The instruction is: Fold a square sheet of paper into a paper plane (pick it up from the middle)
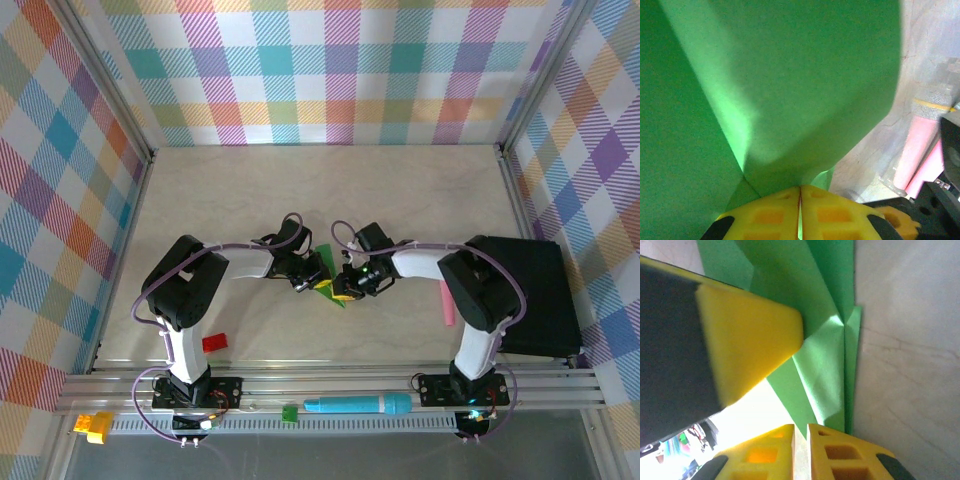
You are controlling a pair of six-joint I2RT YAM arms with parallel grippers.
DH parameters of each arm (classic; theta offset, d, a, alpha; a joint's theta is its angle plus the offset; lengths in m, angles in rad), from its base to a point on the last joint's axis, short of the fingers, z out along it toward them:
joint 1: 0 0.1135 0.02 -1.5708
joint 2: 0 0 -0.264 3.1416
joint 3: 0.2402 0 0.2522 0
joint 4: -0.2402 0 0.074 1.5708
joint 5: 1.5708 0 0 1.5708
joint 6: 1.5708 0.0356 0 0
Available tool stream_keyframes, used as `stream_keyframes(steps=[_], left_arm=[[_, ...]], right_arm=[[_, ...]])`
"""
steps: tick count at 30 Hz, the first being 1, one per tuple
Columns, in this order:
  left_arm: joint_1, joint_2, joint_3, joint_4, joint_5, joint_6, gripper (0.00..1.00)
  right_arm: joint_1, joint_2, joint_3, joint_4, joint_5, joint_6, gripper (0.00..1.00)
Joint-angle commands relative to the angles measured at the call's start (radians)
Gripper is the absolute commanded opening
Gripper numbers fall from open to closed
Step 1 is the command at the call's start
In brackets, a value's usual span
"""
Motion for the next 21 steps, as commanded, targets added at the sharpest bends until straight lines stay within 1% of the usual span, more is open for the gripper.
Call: stream_keyframes(steps=[1,3,6,11,16,21], left_arm=[[-0.008,0.035,-0.031,-0.061,-0.061,-0.008,0.1],[-0.008,0.033,-0.031,-0.057,-0.06,-0.008,0.1],[-0.008,0.032,-0.031,-0.051,-0.057,-0.01,0.1],[-0.008,0.029,-0.028,-0.042,-0.05,-0.017,0.1],[-0.008,0.028,-0.03,-0.024,-0.044,-0.029,0.1],[-0.008,0.03,-0.033,-0.01,-0.042,-0.039,0.1]], right_arm=[[0.0,-0.074,-0.011,0.016,0.083,0.016,0.15],[-0.001,-0.08,-0.008,0.014,0.113,0.018,0.15],[-0.001,-0.055,0.018,0.002,0.115,0.019,0.13],[0.002,0.006,0.048,-0.007,0.091,0.017,0.09],[0.016,0.038,0.058,-0.013,0.052,-0.006,0.09],[0.024,0.057,0.048,-0.028,0.052,-0.017,0.08]])
